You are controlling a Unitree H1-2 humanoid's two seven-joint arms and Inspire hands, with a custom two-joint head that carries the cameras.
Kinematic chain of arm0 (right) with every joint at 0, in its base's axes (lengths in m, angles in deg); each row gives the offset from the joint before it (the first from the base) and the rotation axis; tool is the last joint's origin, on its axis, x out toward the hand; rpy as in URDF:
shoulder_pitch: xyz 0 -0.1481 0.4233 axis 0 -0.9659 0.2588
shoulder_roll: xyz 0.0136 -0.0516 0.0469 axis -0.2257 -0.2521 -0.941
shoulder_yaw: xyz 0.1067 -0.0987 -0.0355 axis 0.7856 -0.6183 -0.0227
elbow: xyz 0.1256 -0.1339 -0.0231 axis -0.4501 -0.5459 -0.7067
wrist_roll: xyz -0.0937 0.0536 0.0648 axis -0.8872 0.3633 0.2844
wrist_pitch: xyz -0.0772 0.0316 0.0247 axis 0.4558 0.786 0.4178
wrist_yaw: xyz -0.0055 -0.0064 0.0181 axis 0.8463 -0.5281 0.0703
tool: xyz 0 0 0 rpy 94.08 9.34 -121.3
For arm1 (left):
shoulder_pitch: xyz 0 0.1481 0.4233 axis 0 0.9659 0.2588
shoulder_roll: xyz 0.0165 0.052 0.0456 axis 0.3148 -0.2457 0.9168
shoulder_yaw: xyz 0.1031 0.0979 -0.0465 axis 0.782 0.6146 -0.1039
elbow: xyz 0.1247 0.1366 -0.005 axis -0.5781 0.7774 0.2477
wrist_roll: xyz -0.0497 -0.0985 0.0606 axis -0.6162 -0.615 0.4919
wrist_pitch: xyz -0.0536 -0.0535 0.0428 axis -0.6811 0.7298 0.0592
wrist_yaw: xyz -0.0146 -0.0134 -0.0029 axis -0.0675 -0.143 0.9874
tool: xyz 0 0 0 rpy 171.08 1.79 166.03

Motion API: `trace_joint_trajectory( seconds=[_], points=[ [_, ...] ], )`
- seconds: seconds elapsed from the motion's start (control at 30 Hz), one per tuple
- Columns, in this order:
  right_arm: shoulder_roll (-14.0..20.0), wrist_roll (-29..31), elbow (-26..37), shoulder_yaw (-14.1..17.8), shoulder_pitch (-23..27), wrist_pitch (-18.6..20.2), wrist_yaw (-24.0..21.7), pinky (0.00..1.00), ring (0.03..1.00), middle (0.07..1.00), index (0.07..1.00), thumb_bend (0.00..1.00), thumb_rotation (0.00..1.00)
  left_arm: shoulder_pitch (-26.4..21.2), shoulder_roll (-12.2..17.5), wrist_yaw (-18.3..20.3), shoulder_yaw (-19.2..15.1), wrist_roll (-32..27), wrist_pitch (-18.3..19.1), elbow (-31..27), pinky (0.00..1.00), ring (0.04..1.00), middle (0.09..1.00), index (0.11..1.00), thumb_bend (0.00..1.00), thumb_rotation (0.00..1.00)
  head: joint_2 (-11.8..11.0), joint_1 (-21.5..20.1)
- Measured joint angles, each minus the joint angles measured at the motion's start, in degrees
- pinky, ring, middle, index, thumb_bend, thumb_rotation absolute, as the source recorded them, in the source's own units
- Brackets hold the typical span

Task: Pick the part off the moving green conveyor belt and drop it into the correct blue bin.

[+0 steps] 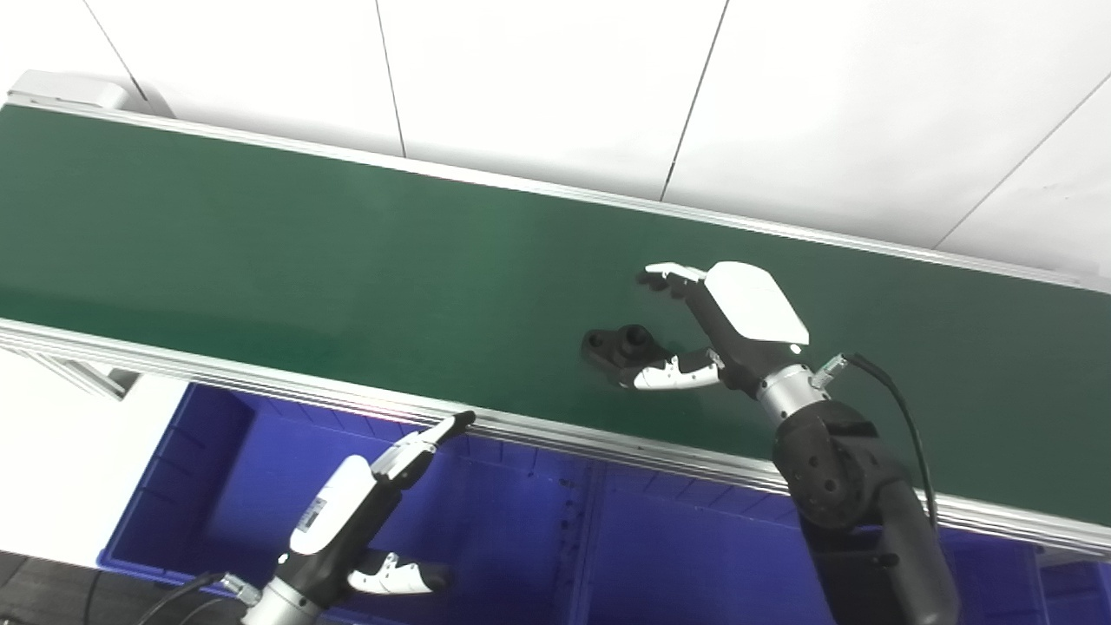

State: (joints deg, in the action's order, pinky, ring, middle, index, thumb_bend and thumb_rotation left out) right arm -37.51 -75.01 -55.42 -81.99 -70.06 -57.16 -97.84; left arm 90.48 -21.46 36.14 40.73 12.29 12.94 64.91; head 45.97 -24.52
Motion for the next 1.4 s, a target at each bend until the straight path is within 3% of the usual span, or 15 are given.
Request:
trace_joint_trajectory(
  seconds=[0.17, 0.63, 1.2, 1.27, 1.37, 1.4],
  points=[
    [1.8, -0.8, -0.5, -0.2, -0.1, 0.1, -1.2, 0.68, 0.734, 0.756, 0.762, 0.8, 0.26, -1.4, 1.0, -4.2, 2.3, -0.1, 0.0, 1.5, 0.87, 0.874, 0.894, 0.922, 0.76, 1.0, 0.4, -0.1],
    [4.1, -1.0, -2.8, 1.0, -1.4, 2.0, -2.7, 0.67, 0.739, 0.76, 0.762, 0.75, 0.19, -3.4, 4.6, -7.8, 6.4, -2.2, 0.0, 1.7, 0.84, 0.853, 0.88, 0.903, 0.73, 1.0, 0.8, -1.3],
    [3.3, -1.7, -14.5, 0.5, 3.5, 2.3, 8.5, 0.69, 0.759, 0.775, 0.772, 0.73, 0.26, -4.6, 8.5, -8.1, 7.5, -6.0, 0.0, 1.7, 0.84, 0.863, 0.884, 0.904, 0.71, 1.0, 2.0, -4.5],
    [3.4, -1.8, -15.4, 0.3, 4.0, 2.3, 9.3, 0.66, 0.739, 0.763, 0.746, 0.72, 0.25, -4.6, 8.5, -8.0, 7.4, -6.1, 0.0, 1.7, 0.84, 0.864, 0.884, 0.902, 0.7, 1.0, 2.2, -4.7],
    [4.3, -1.8, -16.8, -0.6, 4.7, 2.3, 10.2, 0.49, 0.596, 0.658, 0.689, 0.69, 0.16, -4.6, 8.5, -7.7, 7.0, -6.9, 0.0, 1.6, 0.83, 0.86, 0.882, 0.899, 0.71, 1.0, 2.5, -5.2],
    [4.7, -1.7, -17.1, -1.1, 4.9, 2.3, 10.6, 0.39, 0.486, 0.556, 0.67, 0.61, 0.07, -4.6, 8.5, -7.7, 6.8, -7.2, 0.0, 1.6, 0.83, 0.859, 0.88, 0.897, 0.72, 1.0, 2.6, -5.3]
  ],
)
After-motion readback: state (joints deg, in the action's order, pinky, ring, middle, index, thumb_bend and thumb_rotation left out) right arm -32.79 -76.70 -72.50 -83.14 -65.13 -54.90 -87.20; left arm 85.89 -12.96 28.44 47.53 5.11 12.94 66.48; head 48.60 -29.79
